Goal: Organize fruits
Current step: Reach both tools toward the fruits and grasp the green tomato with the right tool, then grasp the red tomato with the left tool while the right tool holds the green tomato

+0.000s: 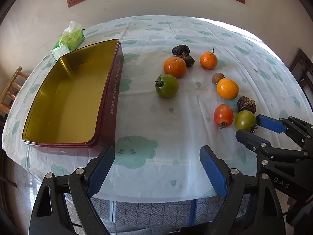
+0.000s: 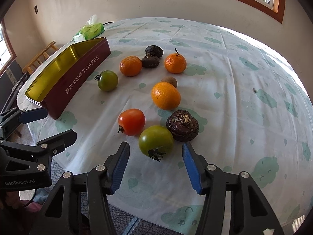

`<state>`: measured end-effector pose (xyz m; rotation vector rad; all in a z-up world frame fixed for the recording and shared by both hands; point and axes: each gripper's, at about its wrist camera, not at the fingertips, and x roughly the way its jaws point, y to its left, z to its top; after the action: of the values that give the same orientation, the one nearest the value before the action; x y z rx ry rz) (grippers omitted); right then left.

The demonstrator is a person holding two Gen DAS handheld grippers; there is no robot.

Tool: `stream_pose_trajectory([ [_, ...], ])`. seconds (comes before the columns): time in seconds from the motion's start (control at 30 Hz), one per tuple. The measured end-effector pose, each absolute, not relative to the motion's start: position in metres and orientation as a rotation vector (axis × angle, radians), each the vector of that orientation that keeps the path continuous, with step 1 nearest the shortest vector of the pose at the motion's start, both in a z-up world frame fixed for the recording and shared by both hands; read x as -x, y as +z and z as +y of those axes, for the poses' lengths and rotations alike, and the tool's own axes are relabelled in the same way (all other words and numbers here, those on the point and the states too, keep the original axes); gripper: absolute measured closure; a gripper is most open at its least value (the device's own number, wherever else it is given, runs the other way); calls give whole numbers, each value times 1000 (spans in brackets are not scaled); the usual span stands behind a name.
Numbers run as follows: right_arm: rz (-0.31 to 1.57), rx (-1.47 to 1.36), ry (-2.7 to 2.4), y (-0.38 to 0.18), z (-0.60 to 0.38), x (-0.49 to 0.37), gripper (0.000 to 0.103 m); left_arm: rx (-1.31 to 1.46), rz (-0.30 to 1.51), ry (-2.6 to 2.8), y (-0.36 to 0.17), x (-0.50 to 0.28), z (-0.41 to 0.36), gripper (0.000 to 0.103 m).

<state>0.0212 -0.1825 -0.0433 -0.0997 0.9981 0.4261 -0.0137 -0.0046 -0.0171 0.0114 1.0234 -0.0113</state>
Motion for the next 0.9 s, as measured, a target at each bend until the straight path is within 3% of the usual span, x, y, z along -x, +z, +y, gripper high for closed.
stream_pose_trajectory([
  [0.3,1002,98,438,-52,-177,-31,59,-25,1020,-42,-17,11,-12,20],
  [0.37,993,122,430,-52,-176,-29,68,-29,1021,-51,-16,9,-15,20],
  [0.7,989,95,408,-38,-212,-18,71,-69,1015,-162,-10,-1,-42,22],
  [0.9,926,36,273,-30,-253,-45,71,-58,1030,-236,-11,-16,-59,37],
])
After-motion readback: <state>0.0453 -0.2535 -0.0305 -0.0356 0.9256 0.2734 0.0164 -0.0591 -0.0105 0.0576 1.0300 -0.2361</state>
